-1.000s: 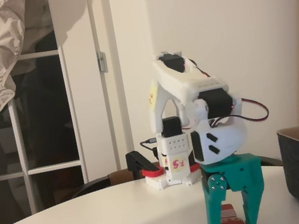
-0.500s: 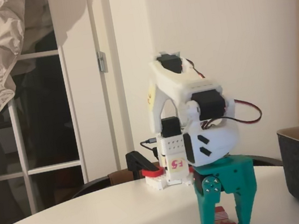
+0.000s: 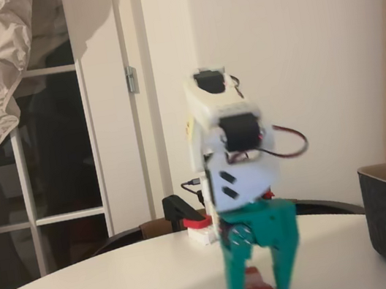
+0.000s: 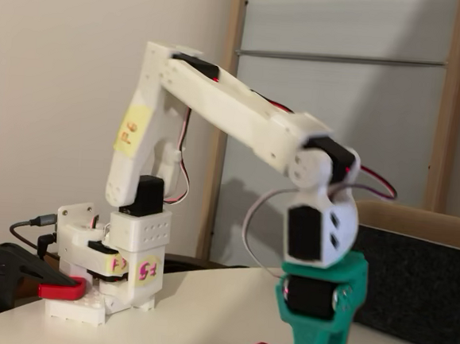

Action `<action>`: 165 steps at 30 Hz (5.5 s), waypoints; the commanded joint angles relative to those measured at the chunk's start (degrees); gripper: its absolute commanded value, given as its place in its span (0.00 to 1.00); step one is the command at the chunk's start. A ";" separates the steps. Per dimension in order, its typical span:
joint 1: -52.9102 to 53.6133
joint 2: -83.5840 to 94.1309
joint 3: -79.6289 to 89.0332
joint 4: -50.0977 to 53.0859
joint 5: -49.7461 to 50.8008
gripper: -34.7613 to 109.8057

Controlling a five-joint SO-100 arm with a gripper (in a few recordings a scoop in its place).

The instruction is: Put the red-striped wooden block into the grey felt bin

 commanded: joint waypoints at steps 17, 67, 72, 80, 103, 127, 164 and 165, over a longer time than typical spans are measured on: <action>11.69 26.37 -0.18 9.76 23.99 0.24; -36.65 42.98 -16.44 8.53 -6.15 0.24; -38.50 39.29 -16.44 5.45 -8.35 0.24; -38.94 30.23 -19.69 -2.11 -10.37 0.24; -37.35 3.69 -34.10 -13.80 -16.44 0.24; -36.21 -1.14 -35.60 -13.71 -20.04 0.36; -30.15 18.37 -37.00 18.98 -8.17 0.38; -28.92 19.60 -36.91 20.30 -6.42 0.38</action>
